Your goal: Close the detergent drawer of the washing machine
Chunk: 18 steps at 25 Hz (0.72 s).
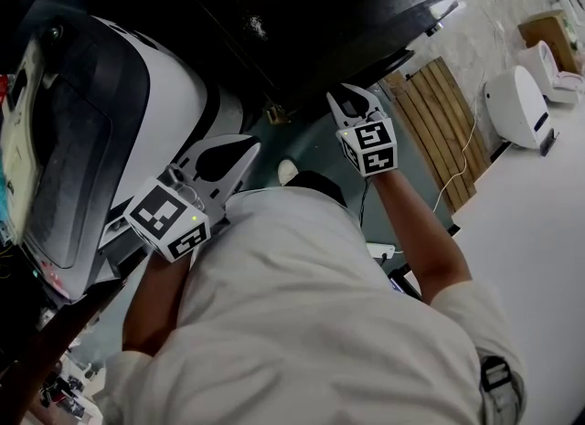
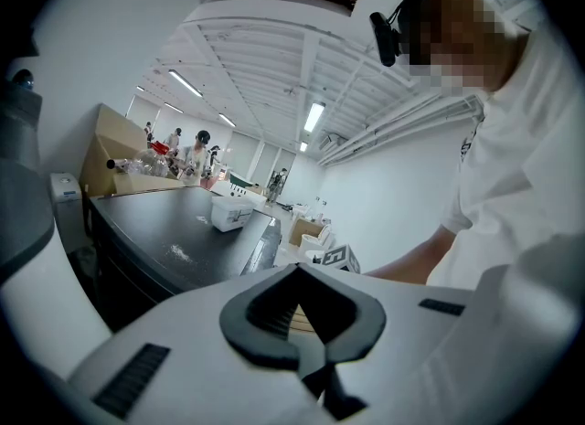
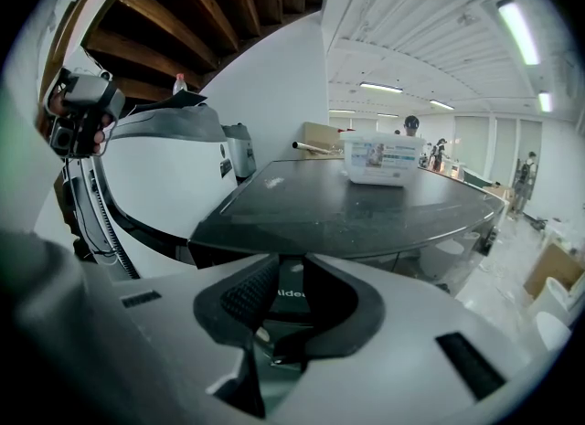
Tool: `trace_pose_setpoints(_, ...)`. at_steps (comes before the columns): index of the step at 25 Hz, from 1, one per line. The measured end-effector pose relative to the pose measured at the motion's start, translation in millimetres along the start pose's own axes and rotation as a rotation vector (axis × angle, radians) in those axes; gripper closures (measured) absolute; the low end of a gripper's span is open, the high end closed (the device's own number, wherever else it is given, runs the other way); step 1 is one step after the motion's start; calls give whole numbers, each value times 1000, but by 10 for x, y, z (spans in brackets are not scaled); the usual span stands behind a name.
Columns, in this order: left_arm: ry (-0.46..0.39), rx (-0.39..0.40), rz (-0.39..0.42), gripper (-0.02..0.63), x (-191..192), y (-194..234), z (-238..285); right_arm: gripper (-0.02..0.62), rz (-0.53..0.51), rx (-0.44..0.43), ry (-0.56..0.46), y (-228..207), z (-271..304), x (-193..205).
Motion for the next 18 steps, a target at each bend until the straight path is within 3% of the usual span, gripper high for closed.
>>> trace_pose_setpoints(18,-29,-23,30,612,-37,-157,-181,510,38,-13,-14,73,-112,-6)
Point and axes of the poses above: the fingertips, and each gripper's own axes: z forward along the fingers, y to its left, x out of its underside, the point moved 2 cm from there along -z, backward along the fingers, and after that the axes turned 10 degrees about z, right-handed, at the moved point
